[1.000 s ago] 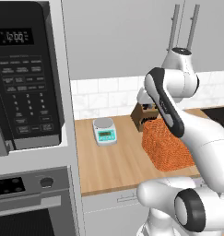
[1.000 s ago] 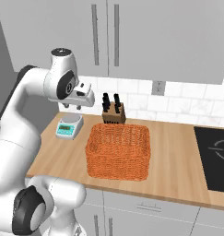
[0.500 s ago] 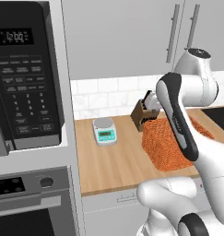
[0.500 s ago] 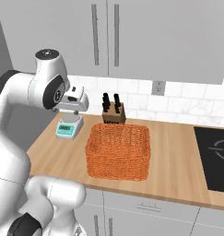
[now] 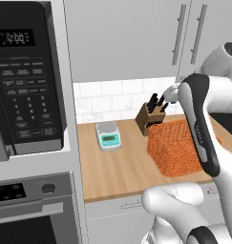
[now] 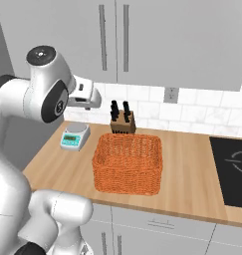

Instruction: Open the cabinet, pick up the bread from the cabinet and place it in the basket. Then move the basket to the dining counter.

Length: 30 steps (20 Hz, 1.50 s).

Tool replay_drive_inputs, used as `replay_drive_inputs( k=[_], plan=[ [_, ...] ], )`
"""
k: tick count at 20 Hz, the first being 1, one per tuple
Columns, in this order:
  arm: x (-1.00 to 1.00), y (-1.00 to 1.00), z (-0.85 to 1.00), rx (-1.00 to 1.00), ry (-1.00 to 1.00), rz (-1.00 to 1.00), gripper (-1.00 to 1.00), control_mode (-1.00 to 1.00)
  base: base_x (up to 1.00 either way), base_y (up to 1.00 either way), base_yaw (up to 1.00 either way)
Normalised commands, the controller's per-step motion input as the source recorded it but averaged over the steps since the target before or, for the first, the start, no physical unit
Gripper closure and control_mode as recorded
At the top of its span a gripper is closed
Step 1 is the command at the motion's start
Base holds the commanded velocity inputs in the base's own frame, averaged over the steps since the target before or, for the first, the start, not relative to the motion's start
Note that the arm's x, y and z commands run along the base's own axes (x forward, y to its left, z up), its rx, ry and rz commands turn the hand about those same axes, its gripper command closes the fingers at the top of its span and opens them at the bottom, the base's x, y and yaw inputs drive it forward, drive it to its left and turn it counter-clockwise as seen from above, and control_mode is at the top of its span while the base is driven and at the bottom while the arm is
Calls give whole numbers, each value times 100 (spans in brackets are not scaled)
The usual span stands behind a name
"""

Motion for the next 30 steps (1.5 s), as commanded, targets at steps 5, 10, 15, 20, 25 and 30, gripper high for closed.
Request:
replay_drive_inputs(
  k=[5, 10, 15, 20, 25, 30],
  plan=[
    [16, -51, 66, 0, -11, 0, -100, -100, 0, 0, 0],
    [18, -47, 53, 0, -12, 0, -100, -100, 0, 0, 0],
    [29, -39, 39, 0, -18, -1, -100, -100, 0, 0, 0],
    [37, -42, 44, 0, -2, -4, -100, -100, 0, 0, 0],
    [49, -18, 26, 0, 0, 0, -100, -100, 0, 0, 0],
    [59, 0, 0, 0, -6, 0, -100, -100, 0, 0, 0]
  ],
)
